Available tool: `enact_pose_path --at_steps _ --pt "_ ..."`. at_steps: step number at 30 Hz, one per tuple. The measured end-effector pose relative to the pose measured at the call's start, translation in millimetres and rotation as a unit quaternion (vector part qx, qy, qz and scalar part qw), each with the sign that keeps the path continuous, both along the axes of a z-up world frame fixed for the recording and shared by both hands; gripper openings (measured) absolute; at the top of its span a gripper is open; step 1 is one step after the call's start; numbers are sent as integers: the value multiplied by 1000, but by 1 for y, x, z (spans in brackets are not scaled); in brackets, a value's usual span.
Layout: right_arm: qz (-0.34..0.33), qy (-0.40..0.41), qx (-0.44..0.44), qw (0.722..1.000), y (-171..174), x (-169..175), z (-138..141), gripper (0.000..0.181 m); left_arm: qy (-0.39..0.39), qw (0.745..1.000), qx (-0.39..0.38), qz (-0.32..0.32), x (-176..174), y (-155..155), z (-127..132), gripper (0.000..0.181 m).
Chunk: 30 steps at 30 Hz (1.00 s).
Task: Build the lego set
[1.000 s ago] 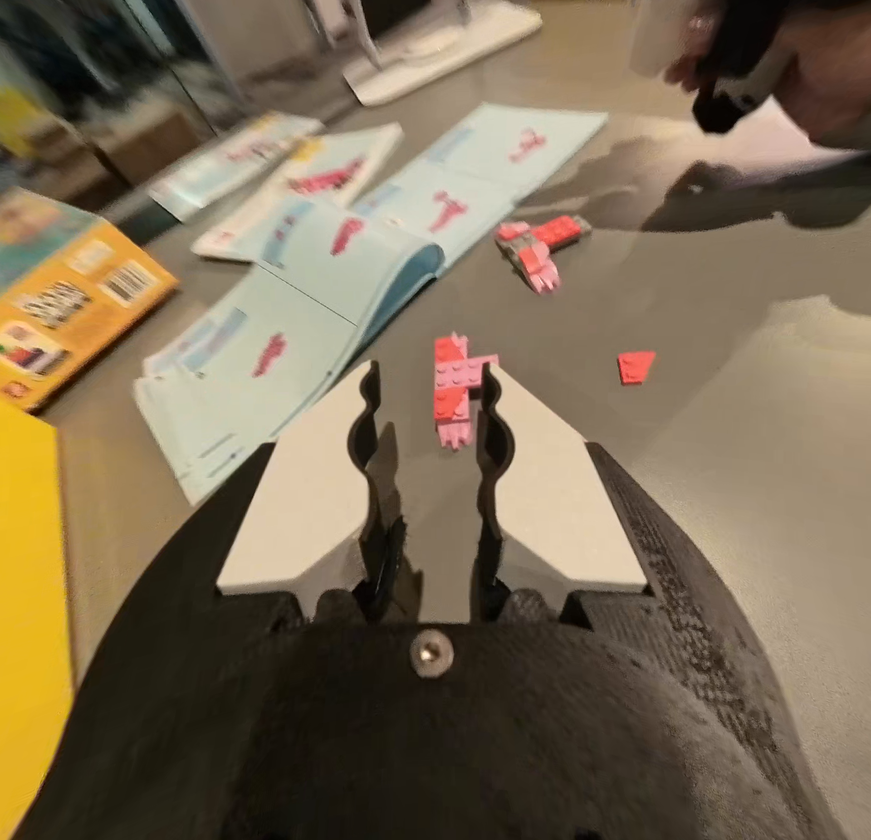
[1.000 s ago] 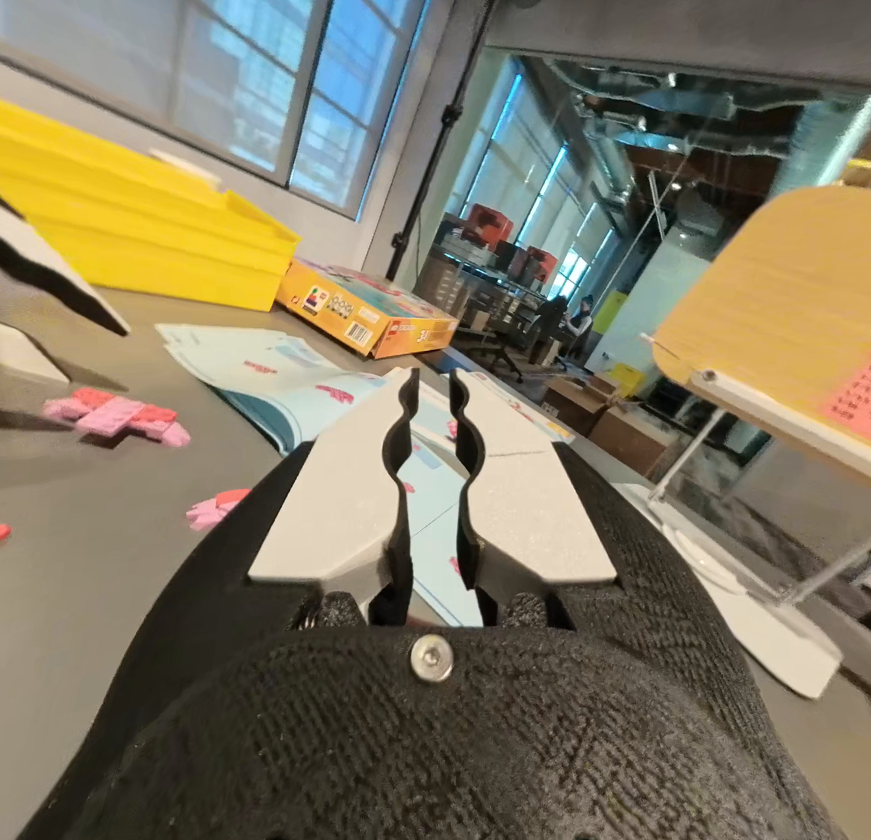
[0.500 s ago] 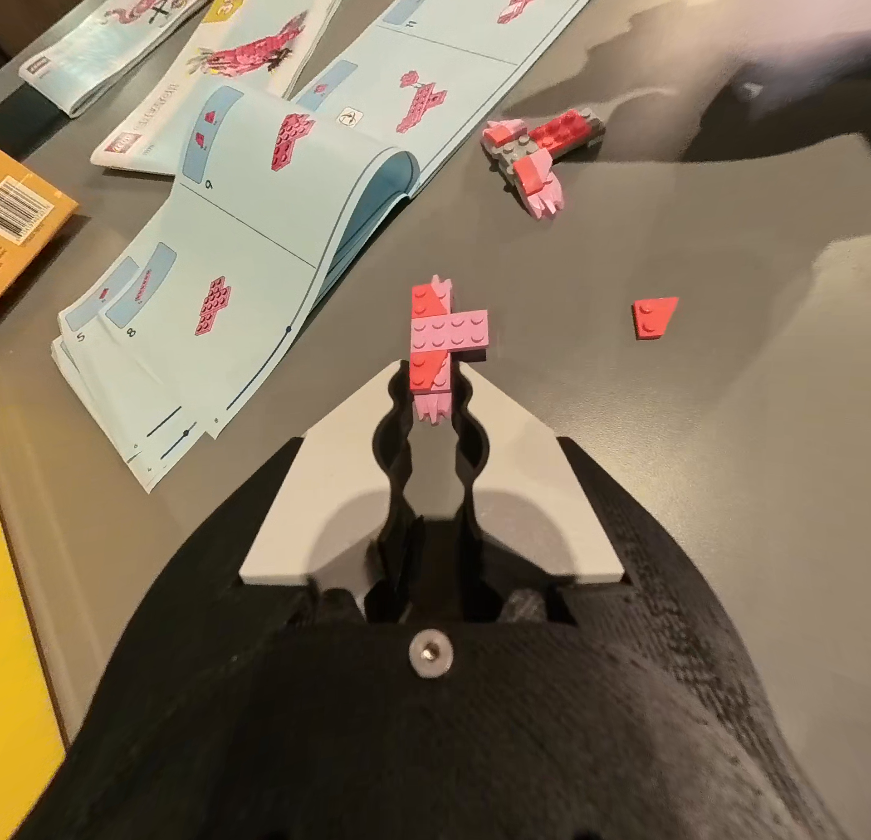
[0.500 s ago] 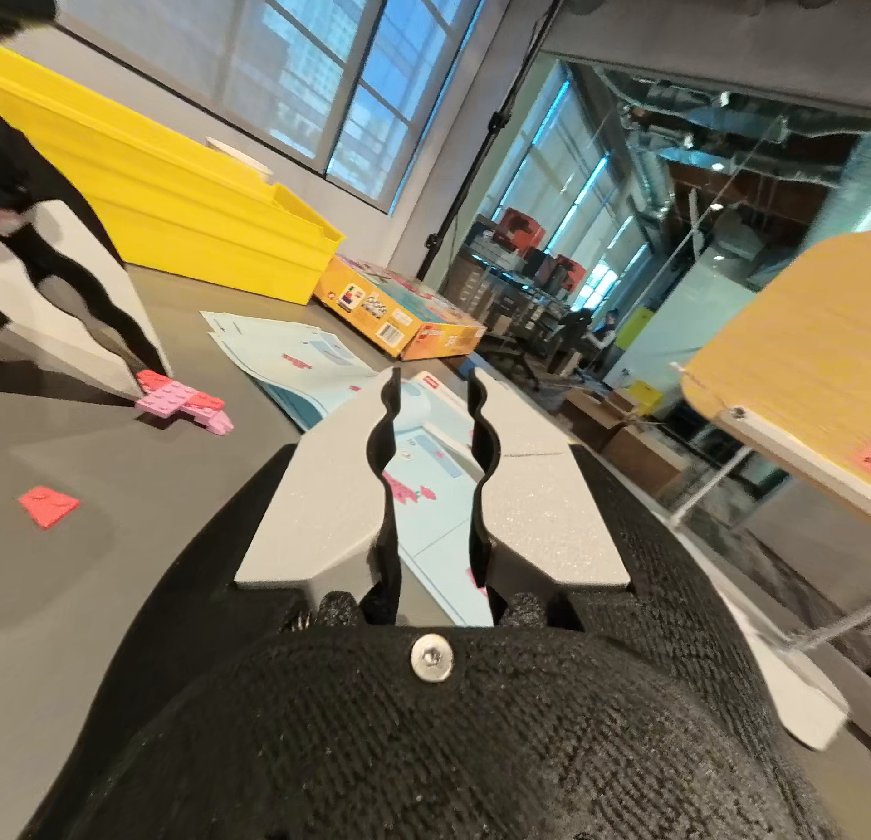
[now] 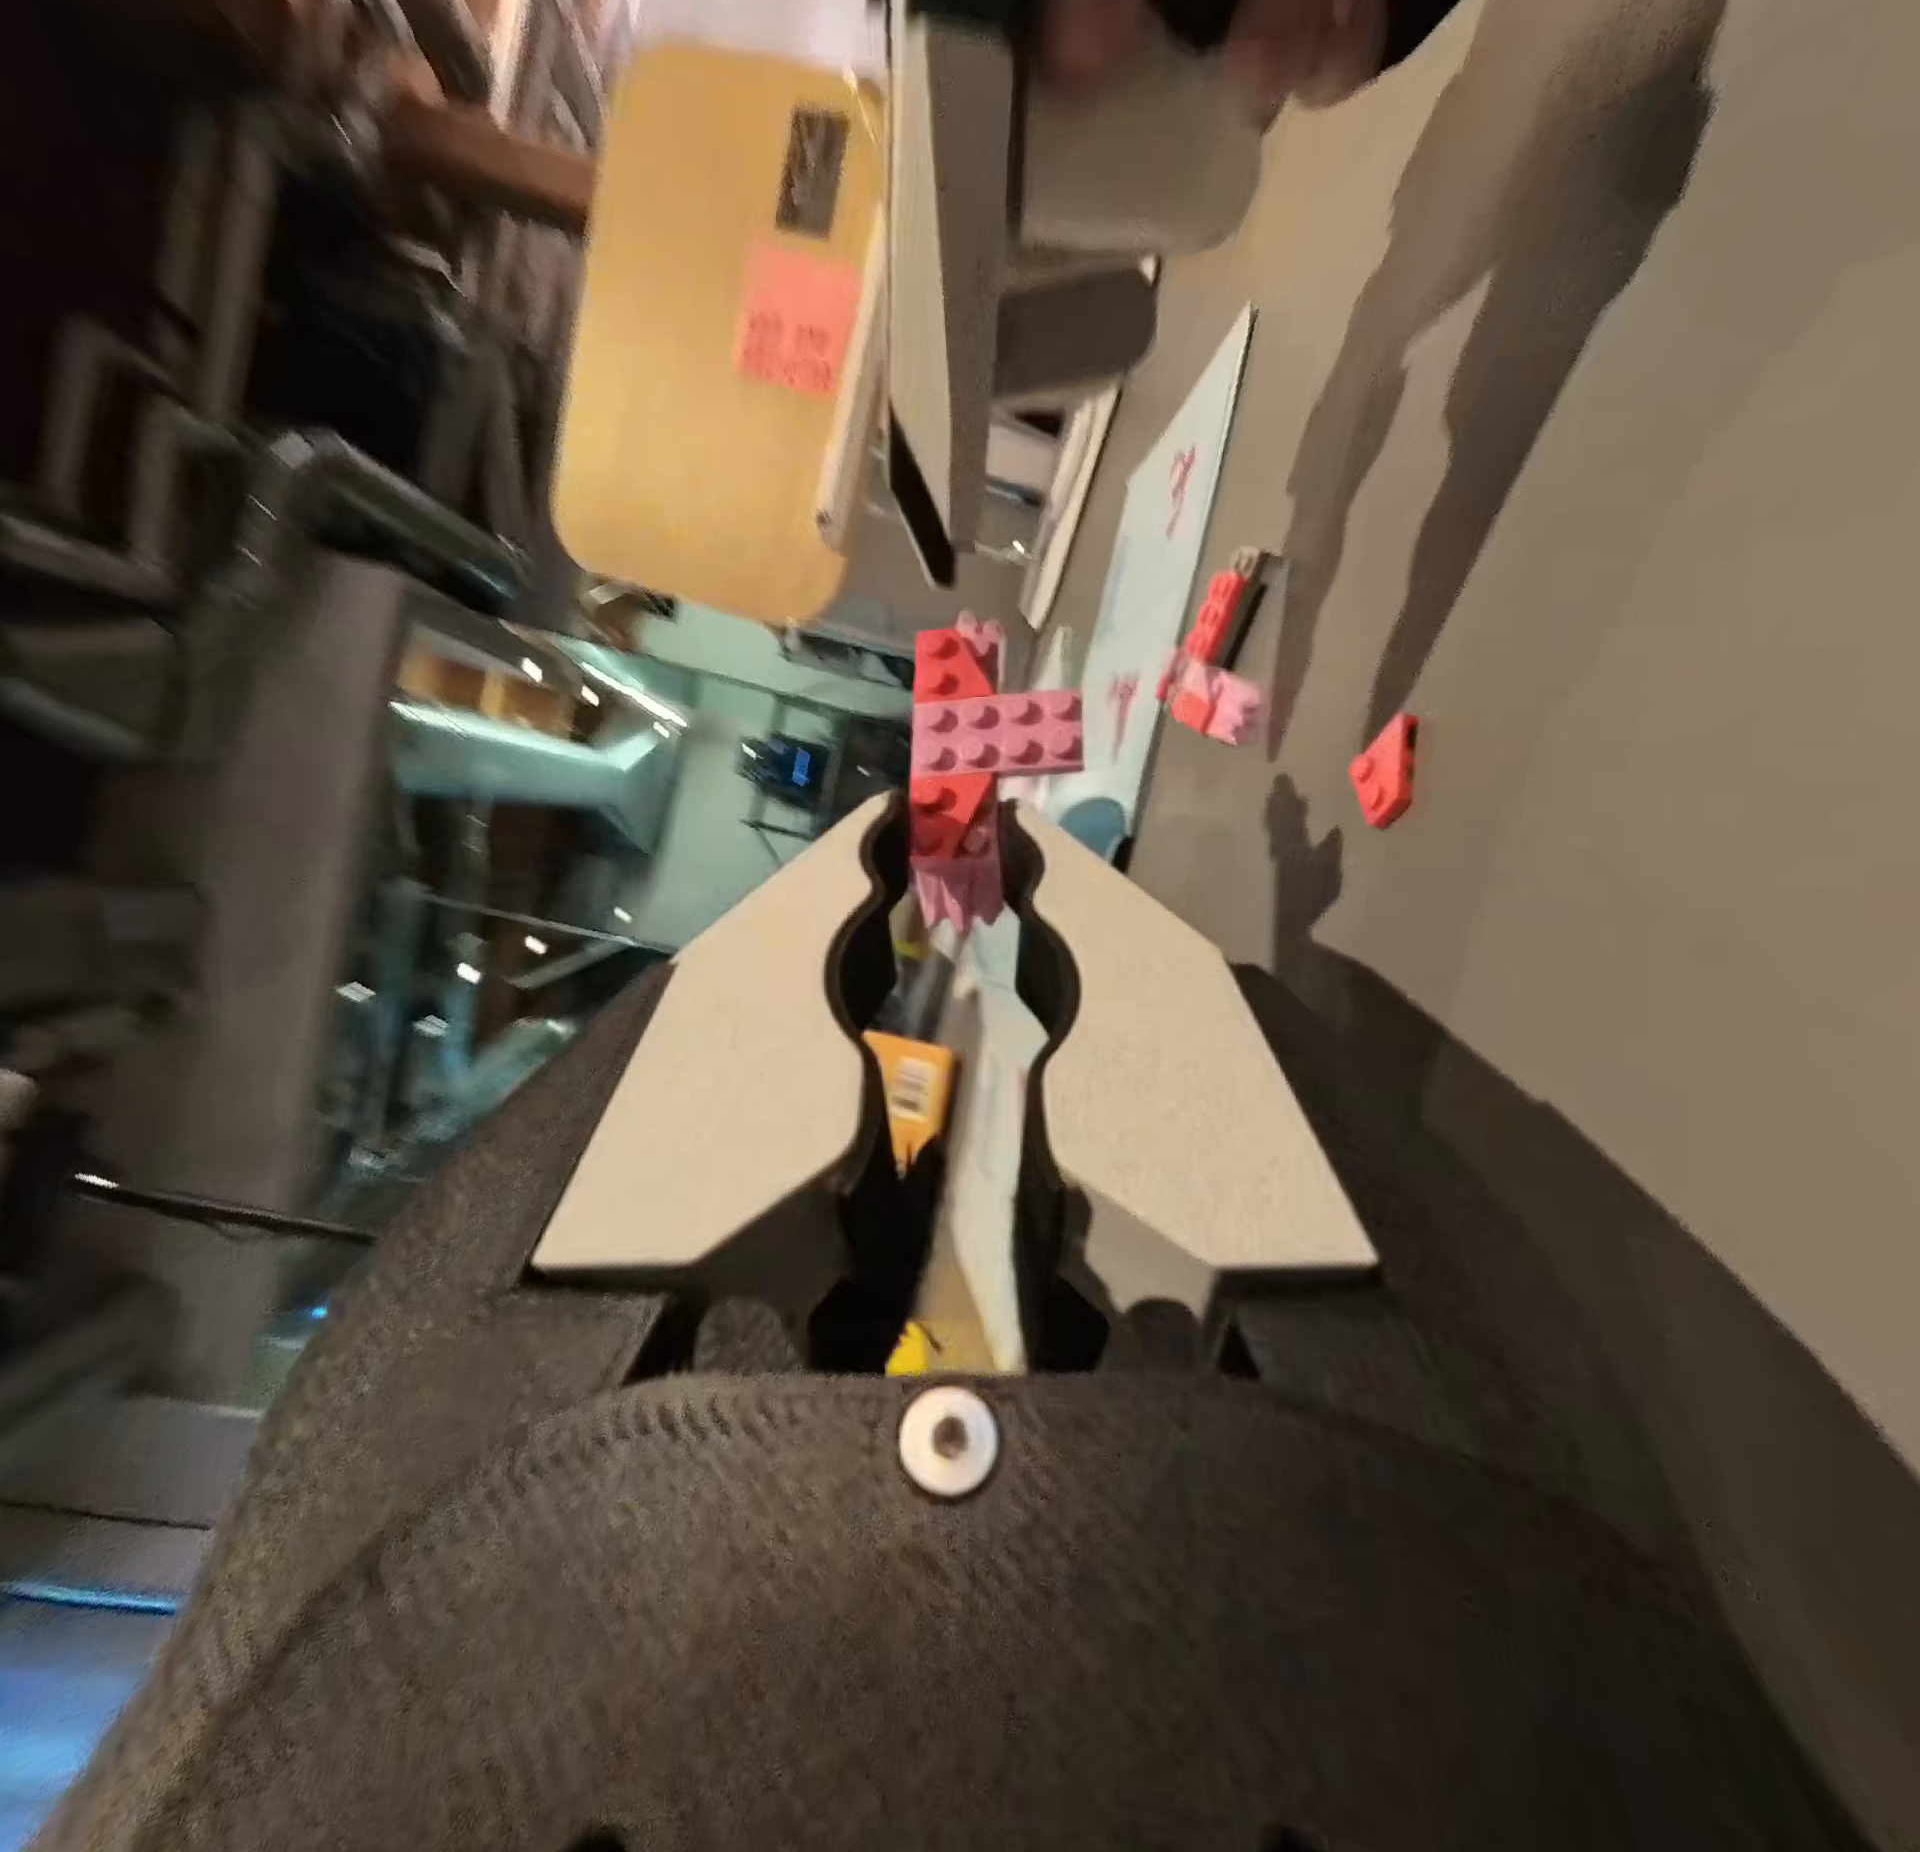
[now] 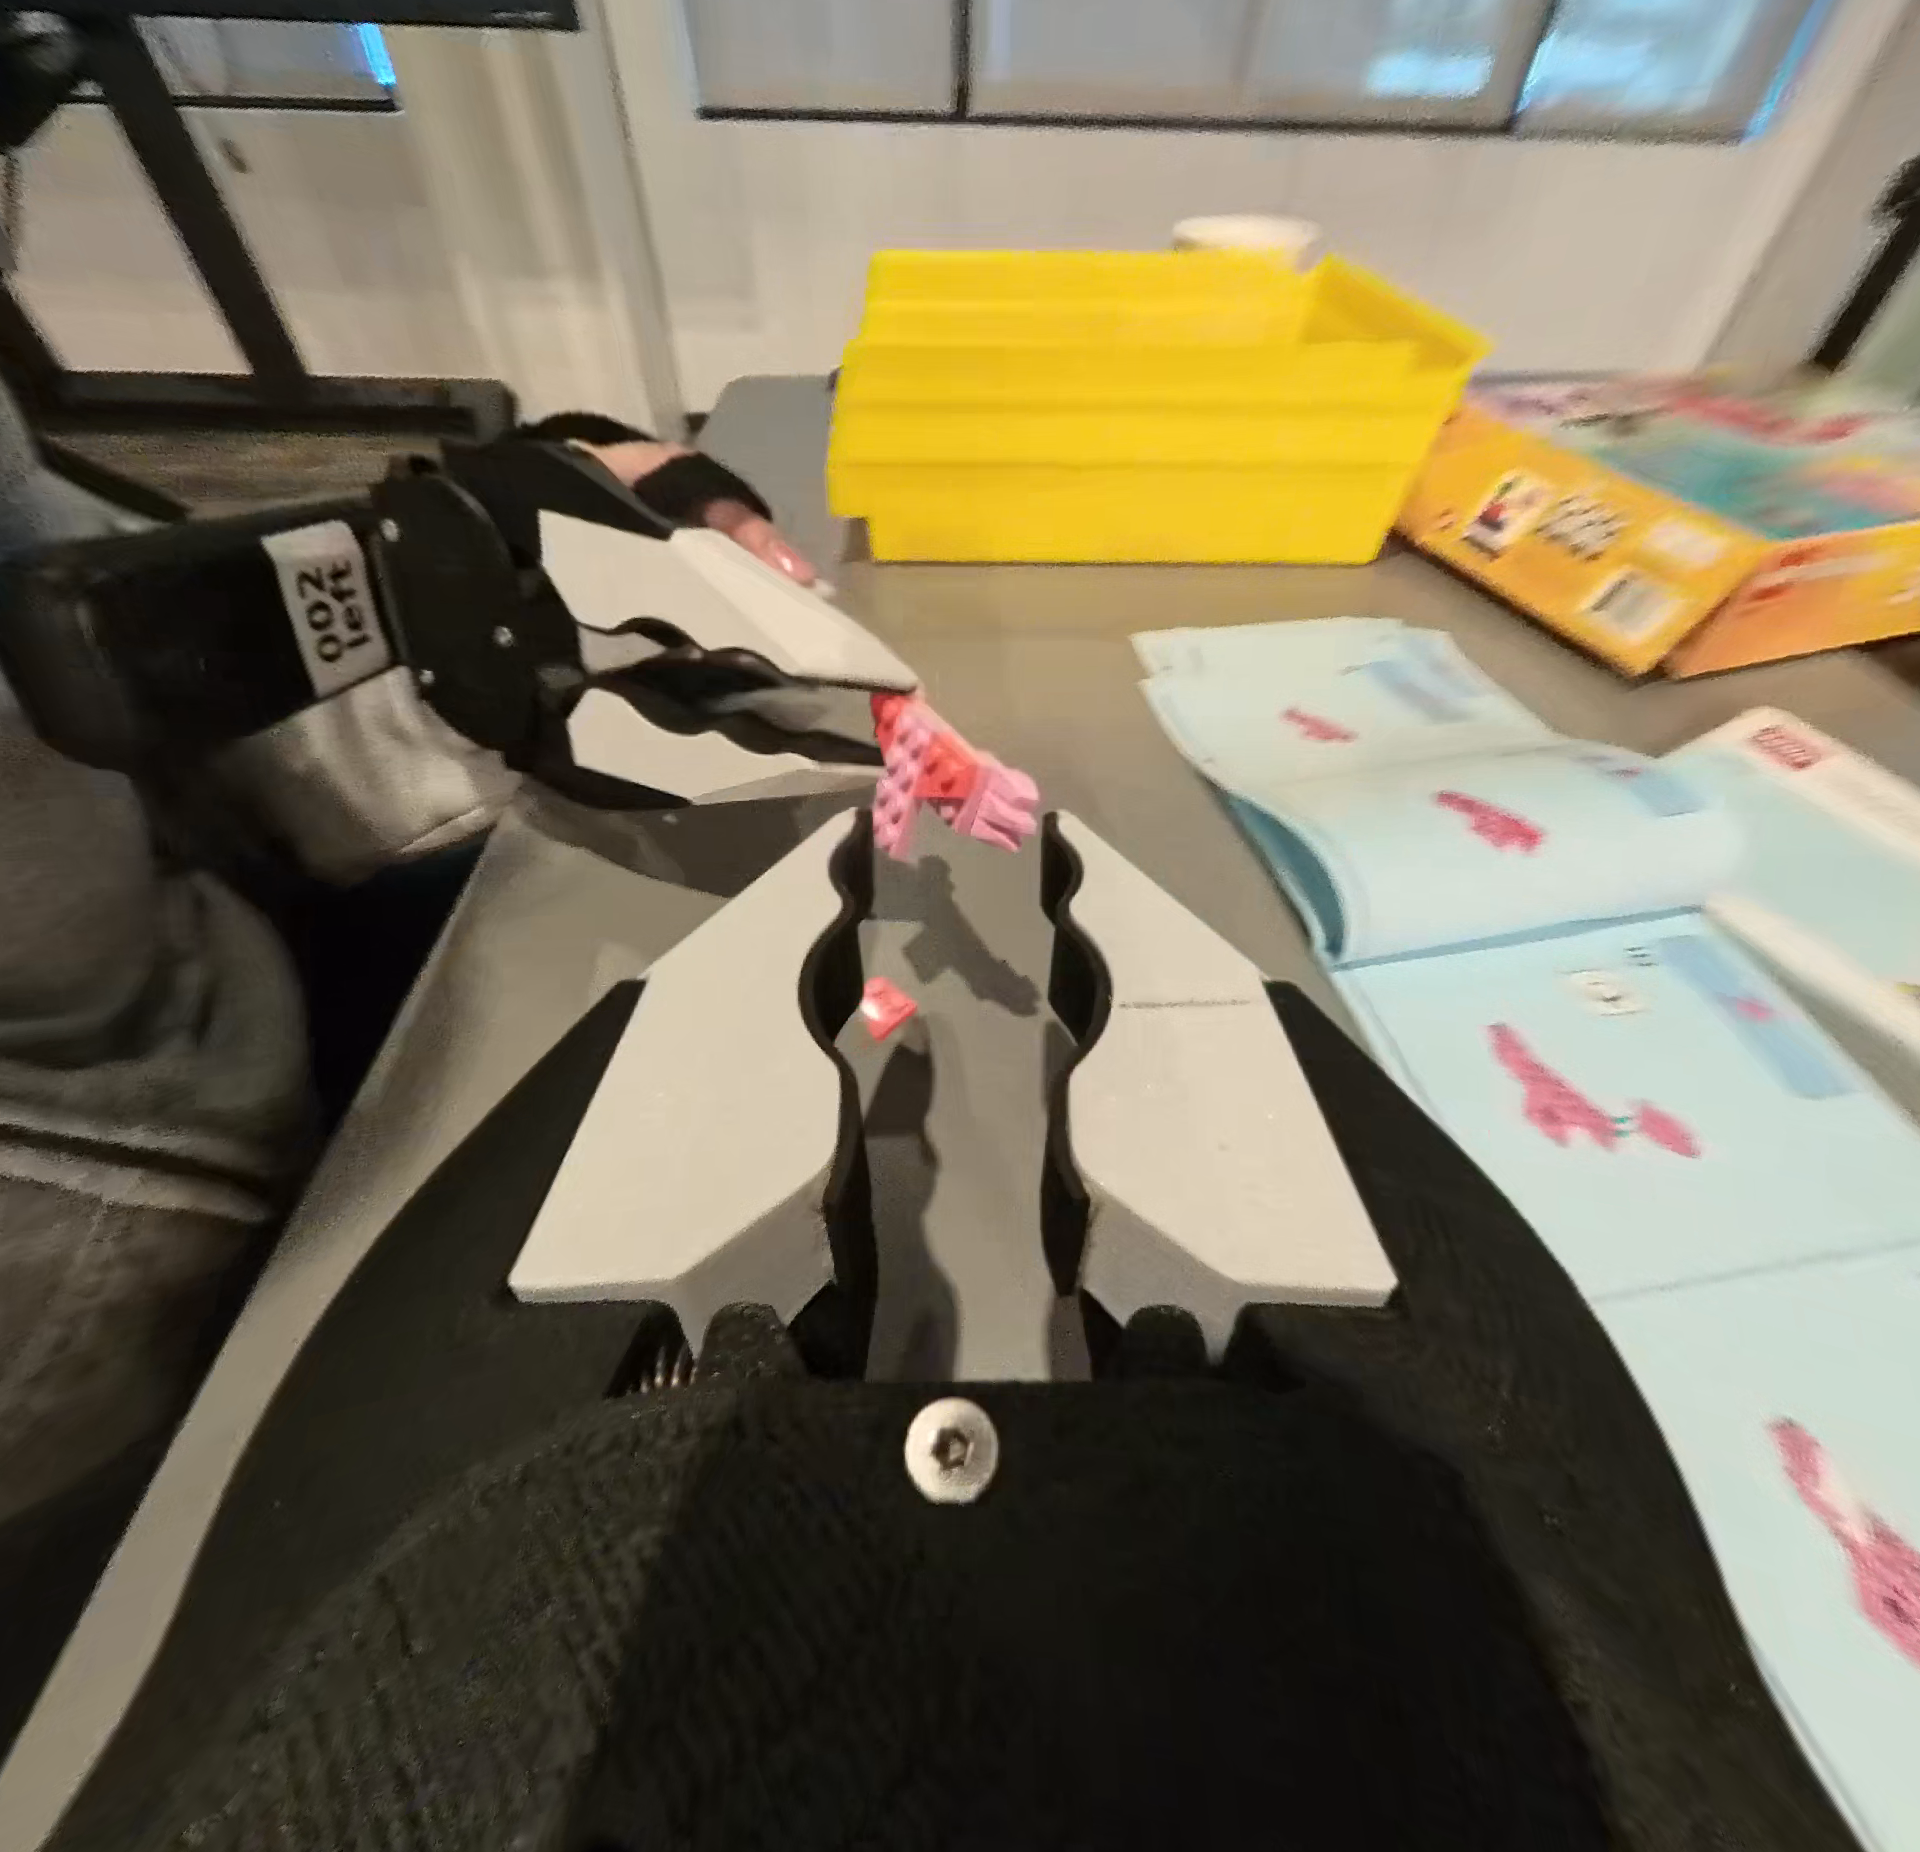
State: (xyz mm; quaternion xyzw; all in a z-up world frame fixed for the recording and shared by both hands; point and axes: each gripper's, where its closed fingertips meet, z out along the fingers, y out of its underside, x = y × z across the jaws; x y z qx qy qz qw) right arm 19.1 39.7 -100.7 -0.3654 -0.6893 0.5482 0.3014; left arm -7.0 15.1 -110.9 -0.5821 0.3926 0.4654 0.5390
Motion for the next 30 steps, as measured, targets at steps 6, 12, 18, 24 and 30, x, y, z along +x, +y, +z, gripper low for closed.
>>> enact_pose_path --at_steps 6,12,18,24,30 --pt "7 17 -6 1000 -2 2 6 29 105 994 28 -23 19 -4 1 16" --pt "54 4 78 995 -20 9 -14 15 172 984 16 -35 32 -2 -10 16" --pt "76 0 140 987 -27 13 -28 7 150 987 -11 -48 32 -3 -18 16" --pt "29 134 401 906 -13 5 -37 6 -58 995 -43 -74 23 -1 -14 54" --pt "45 210 475 853 -28 8 -34 6 -83 990 -88 -77 21 -1 -29 26"
